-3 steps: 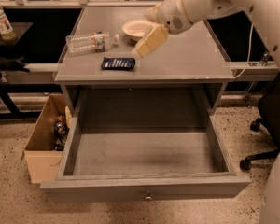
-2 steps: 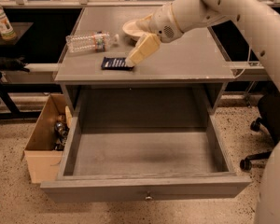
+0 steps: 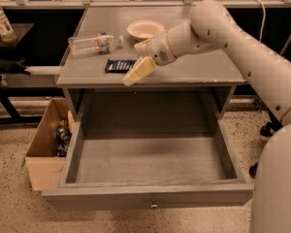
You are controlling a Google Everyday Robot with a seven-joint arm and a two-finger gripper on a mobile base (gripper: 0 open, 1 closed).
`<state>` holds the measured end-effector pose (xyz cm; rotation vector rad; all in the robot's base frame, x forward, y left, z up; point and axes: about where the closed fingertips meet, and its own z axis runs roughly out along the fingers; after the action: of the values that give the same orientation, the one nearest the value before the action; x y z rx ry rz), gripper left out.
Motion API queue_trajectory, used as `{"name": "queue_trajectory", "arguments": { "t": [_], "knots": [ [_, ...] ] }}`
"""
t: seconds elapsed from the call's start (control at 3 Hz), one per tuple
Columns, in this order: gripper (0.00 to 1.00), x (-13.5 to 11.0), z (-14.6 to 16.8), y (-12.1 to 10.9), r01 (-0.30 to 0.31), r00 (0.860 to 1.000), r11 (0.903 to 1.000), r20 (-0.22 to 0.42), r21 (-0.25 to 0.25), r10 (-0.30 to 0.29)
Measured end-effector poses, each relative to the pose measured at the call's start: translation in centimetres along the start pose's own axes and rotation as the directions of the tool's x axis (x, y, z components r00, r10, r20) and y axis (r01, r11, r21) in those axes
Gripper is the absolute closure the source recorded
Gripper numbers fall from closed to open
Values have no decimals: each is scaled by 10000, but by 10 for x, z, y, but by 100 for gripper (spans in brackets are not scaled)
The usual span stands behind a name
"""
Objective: Place rxbar blueberry into top drawer
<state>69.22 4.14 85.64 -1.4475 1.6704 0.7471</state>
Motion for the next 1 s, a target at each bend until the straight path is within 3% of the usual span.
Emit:
{"name": "queue_trajectory", "arguments": {
  "t": [0.67, 1.0],
  "knots": [
    [3, 22, 28, -27, -421, 9984, 9991, 389, 63, 419],
    [26, 20, 35, -39, -522, 9967, 9986, 620, 22, 520]
  ]
}}
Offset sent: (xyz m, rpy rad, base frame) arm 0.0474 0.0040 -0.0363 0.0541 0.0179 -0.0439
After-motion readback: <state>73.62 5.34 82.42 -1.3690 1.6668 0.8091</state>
